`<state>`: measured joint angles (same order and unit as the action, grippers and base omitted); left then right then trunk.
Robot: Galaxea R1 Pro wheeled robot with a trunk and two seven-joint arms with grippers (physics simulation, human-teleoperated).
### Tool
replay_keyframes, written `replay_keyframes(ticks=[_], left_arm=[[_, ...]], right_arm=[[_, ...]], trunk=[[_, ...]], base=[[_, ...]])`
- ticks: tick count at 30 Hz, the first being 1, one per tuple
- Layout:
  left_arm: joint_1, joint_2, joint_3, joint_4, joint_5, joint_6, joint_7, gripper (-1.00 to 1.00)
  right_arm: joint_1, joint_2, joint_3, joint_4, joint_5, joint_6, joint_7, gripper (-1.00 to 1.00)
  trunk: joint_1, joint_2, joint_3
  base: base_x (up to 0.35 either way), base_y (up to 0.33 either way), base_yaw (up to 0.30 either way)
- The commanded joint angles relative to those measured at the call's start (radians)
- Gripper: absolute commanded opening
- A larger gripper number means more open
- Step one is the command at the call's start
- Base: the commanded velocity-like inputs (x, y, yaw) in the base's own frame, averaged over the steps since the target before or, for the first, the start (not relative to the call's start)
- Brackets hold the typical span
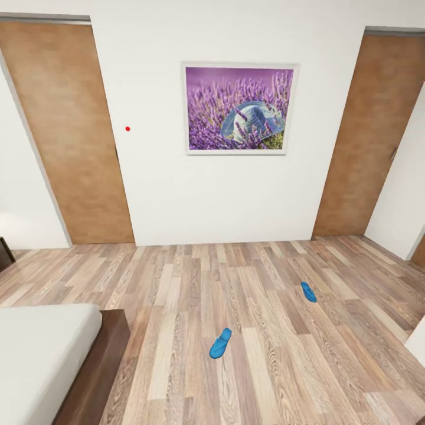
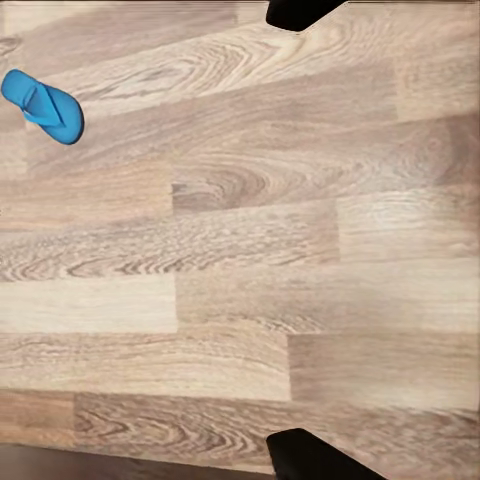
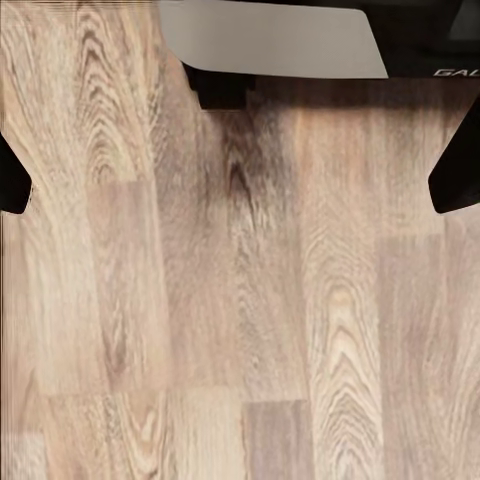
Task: In the bedroom, move the book from the bed onto either nightstand, and place the two sandals side by side next to the bed.
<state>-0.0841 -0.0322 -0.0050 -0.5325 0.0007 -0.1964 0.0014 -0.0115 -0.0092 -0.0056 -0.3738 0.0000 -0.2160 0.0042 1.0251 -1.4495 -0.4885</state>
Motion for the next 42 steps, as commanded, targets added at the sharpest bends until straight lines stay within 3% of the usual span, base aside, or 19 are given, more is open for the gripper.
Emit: replay_keyframes(ticks=[1,18,29,42], left_arm=[[0.000,0.000,0.000,0.000,0.000,-0.003,0.000,1.00],[0.000,0.000,-0.001,0.000,-0.001,-0.003,0.000,1.00],[0.000,0.000,-0.001,0.000,-0.001,-0.003,0.000,1.00],[0.000,0.000,-0.001,0.000,0.000,-0.003,-0.001,1.00]], right_arm=[[-0.001,0.000,-0.001,0.001,0.000,-0.003,0.000,1.00],[-0.001,0.001,0.000,0.001,0.002,-0.003,0.000,1.00],[-0.001,0.003,0.000,0.001,0.004,-0.003,0.000,1.00],[-0.001,0.001,-0.003,0.001,0.005,-0.003,0.000,1.00]], trunk=[[0.000,-0.001,-0.001],[0.000,-0.001,0.001],[0.000,-0.001,0.001],[0.000,-0.001,0.001]], base=[[0.001,0.001,-0.279],[0.029,0.022,-0.248],[0.229,0.183,-0.022],[0.051,0.040,0.000]])
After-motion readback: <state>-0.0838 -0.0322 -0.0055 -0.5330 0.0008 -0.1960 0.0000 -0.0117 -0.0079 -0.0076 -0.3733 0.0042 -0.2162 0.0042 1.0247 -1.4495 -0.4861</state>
